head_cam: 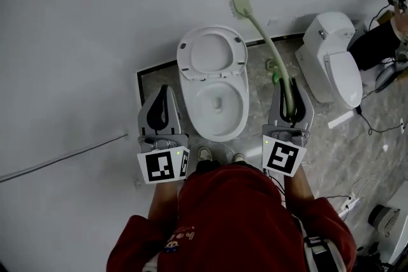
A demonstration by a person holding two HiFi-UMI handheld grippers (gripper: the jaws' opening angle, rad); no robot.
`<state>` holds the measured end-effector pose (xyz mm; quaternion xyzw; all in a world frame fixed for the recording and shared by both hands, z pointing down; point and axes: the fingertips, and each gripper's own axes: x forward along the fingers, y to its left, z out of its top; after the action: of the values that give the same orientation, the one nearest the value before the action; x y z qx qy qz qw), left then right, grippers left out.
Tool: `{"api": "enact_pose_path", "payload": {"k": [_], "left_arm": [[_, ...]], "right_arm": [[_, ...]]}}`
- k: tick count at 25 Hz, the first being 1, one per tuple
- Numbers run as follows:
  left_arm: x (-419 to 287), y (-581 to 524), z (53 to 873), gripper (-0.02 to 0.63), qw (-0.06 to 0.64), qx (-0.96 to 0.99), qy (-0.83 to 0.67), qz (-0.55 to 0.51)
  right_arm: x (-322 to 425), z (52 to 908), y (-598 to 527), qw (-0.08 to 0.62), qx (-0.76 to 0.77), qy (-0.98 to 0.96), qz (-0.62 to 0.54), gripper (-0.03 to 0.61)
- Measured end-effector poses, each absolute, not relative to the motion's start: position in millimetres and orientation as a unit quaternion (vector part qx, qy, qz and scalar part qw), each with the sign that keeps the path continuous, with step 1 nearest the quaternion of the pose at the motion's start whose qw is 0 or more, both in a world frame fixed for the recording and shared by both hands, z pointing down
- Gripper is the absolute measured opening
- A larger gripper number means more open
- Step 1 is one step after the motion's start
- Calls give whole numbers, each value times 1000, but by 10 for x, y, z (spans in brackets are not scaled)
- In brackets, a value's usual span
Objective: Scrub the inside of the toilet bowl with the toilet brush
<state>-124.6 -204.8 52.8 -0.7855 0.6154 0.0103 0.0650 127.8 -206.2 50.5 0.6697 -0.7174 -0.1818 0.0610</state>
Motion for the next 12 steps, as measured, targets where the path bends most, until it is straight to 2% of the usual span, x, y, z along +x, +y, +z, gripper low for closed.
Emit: {"api": "enact_pose_path", "payload": {"k": [5, 12], "left_arm": [[-1342, -2088, 308, 6, 96, -774, 626, 16], [-1440, -2137, 219, 6, 107, -769, 630, 27]], "right_arm": [[1192, 187, -2067, 17, 665, -717, -206, 110], [1047, 68, -2122, 4, 654, -723, -223, 112]]}}
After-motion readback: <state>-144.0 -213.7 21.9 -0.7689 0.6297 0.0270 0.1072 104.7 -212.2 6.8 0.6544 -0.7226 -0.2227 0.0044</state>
